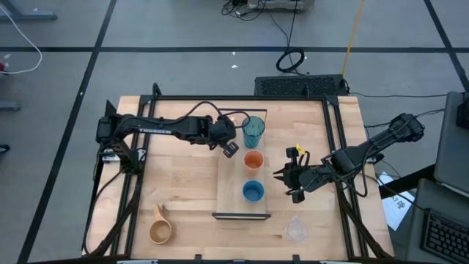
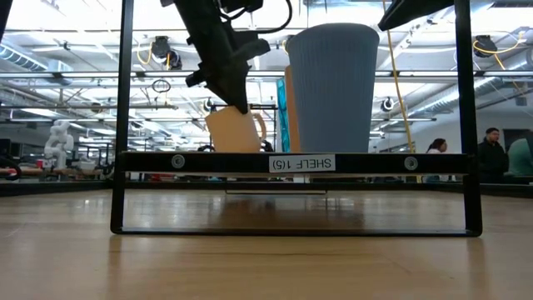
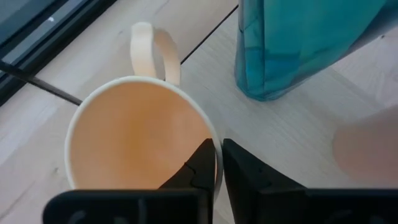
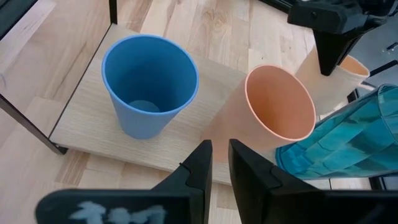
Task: Stack small to large cups/mugs on shelf
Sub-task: Put the light orange mug on the shelf
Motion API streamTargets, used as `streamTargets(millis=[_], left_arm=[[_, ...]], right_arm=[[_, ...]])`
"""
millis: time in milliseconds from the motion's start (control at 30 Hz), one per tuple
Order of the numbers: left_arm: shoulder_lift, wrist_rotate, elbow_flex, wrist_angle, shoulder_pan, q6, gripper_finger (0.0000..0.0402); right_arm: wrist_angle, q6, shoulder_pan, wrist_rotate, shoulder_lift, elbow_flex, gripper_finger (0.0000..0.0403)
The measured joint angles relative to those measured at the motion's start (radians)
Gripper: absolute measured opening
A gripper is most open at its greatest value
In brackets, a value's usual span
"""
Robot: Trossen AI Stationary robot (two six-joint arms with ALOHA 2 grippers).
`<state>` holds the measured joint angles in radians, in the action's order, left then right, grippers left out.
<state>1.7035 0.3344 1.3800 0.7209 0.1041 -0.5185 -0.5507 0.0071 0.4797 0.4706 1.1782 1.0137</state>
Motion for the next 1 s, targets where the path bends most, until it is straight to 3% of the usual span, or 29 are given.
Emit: streamTargets(millis=[1000], left_arm=[[0.036,-0.047,0.000,-0.149,0.019,0.112,0.0031]], right_arm=[[-0.007,-0.020,0.000,-0.001,0.000,-0.001,0.0042]])
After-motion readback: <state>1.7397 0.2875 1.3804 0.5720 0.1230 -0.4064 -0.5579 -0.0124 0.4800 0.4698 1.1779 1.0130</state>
